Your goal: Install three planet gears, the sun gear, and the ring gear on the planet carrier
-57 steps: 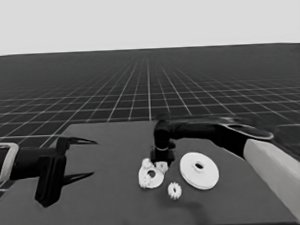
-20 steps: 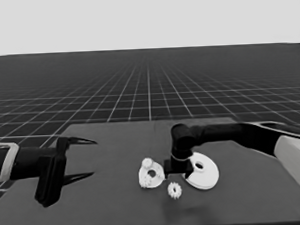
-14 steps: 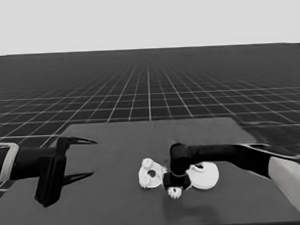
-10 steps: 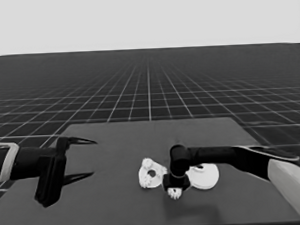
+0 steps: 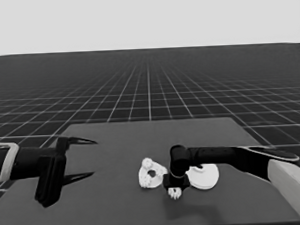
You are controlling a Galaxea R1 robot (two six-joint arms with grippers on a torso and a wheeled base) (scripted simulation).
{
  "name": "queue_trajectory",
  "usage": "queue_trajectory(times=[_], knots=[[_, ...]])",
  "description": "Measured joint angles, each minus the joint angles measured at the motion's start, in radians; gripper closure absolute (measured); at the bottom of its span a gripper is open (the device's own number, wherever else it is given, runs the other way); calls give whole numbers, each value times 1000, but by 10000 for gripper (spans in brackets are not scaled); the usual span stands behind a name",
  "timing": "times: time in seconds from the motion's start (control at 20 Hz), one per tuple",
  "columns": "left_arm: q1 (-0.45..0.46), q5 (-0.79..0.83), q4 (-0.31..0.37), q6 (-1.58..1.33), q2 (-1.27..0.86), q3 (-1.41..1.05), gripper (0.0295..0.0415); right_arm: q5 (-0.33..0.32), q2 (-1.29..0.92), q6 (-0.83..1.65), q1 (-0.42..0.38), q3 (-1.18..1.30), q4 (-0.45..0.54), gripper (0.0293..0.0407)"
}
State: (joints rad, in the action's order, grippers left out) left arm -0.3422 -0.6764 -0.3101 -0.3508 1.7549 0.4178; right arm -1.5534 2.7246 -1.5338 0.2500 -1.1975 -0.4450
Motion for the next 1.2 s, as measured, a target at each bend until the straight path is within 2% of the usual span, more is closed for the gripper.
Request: queue_trajectory(times=[0.1, 0.2, 0.35, 0.6, 0.7, 0.8, 1.1, 1.2], knots=[[0, 0, 0, 0, 0, 0, 326, 0, 0, 0, 0, 0, 0, 390], [0, 0, 0, 0, 0, 0, 326, -35, -19, -77, -145, 104, 149, 390], [0, 0, 0, 0, 0, 0, 326, -32, -21, -97, -223, 125, 223, 390], [0, 0, 0, 0, 0, 0, 326, -30, -21, -99, -241, 127, 241, 390], [0, 0, 0, 0, 0, 0, 326, -6, 207, 24, -271, -229, 272, 390], [0, 0, 0, 0, 0, 0, 326, 5, 301, 98, -277, -394, 280, 390], [0, 0, 0, 0, 0, 0, 326, 11, 351, 145, -278, -493, 283, 390], [0, 0, 0, 0, 0, 0, 326, 32, 362, 172, -197, -535, 205, 390]])
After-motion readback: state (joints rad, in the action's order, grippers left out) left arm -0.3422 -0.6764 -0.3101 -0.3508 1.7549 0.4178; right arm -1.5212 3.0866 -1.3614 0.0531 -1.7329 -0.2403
